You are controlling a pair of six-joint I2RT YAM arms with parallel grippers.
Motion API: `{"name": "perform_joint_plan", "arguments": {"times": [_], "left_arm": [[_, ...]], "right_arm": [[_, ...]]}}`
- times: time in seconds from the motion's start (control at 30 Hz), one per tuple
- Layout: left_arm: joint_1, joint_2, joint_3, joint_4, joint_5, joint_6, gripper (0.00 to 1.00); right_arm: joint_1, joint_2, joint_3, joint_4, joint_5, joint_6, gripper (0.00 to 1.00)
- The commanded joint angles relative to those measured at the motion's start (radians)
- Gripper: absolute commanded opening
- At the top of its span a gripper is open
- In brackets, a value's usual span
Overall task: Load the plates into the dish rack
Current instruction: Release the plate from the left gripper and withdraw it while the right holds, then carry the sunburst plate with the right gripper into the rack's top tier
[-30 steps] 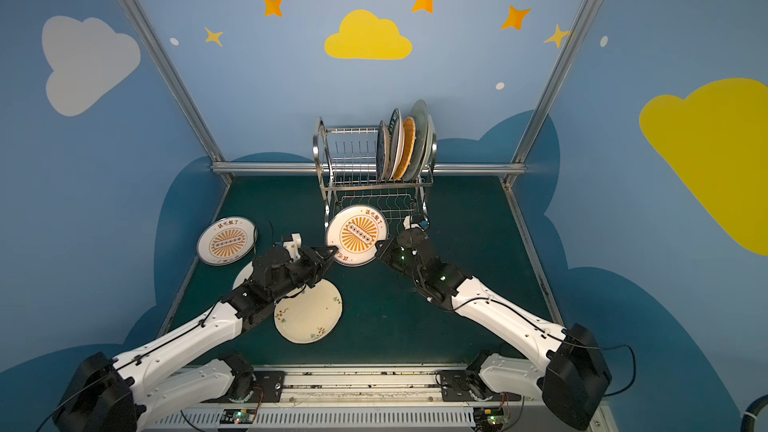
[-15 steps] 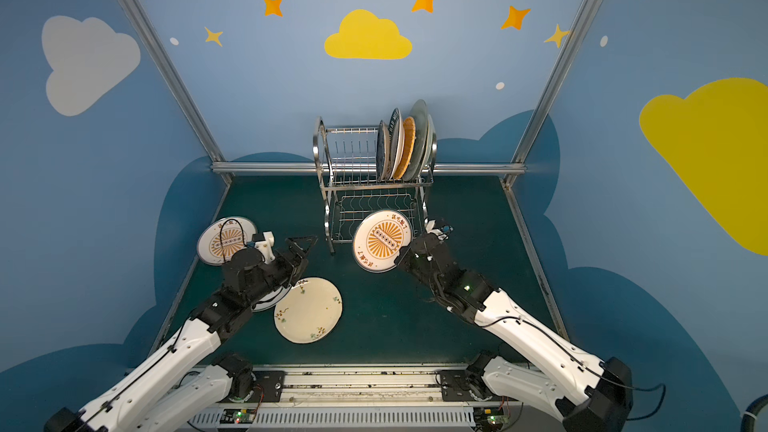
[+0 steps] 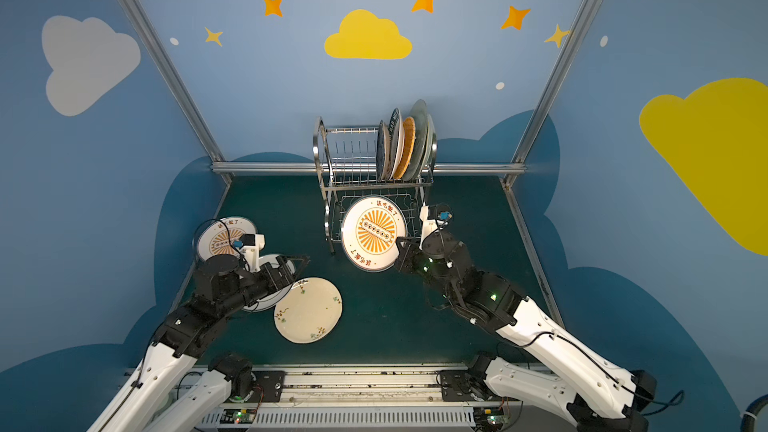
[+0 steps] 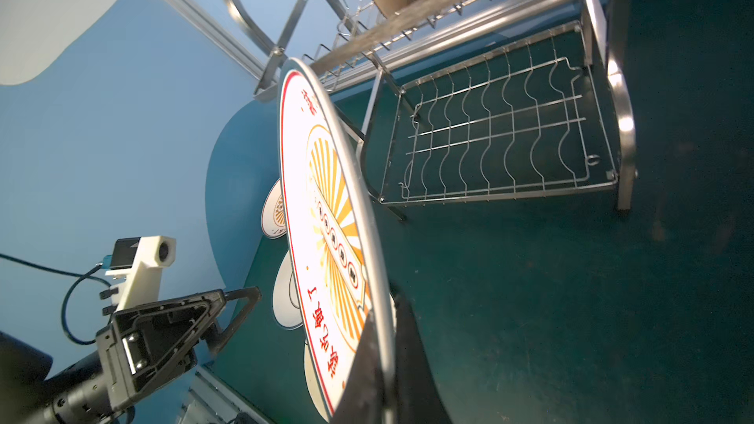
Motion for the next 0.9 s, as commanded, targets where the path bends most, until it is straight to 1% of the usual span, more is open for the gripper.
{"name": "perform_joint_plan", "arguments": {"times": [0.0,0.1,0.2,0.37,0.43,0.67,0.87], "left_arm": [[0.004,-0.042,0.039,-0.060,0.023,0.112,1.00],[0.005,-0.075,0.045,-0.089,0.017,0.149,1.00],[0.005,-0.111,0.022,-0.089,0.012,0.153,1.00],[0.005,-0.147,0.015,-0.099,0.010,0.164,1.00],[0.005,-0.156,0.014,-0.103,0.006,0.170,1.00],[0.003,-0.176,0.015,-0.129,-0.015,0.185,1.00],[-0.001,-0.176,0.015,-0.153,-0.019,0.188,1.00]], "right_arm": [[0.016,0.021,0.081,0.075,0.020,-0.106,0.00],[0.020,0.064,0.143,0.097,0.053,-0.153,0.00],[0.024,0.125,0.235,0.105,0.091,-0.196,0.00],[0.034,0.265,0.400,0.130,0.176,-0.249,0.00],[0.036,0.325,0.483,0.120,0.213,-0.288,0.00],[0.033,0.517,0.721,0.125,0.394,-0.427,0.00],[-0.002,0.645,0.872,0.115,0.475,-0.498,0.00]]}}
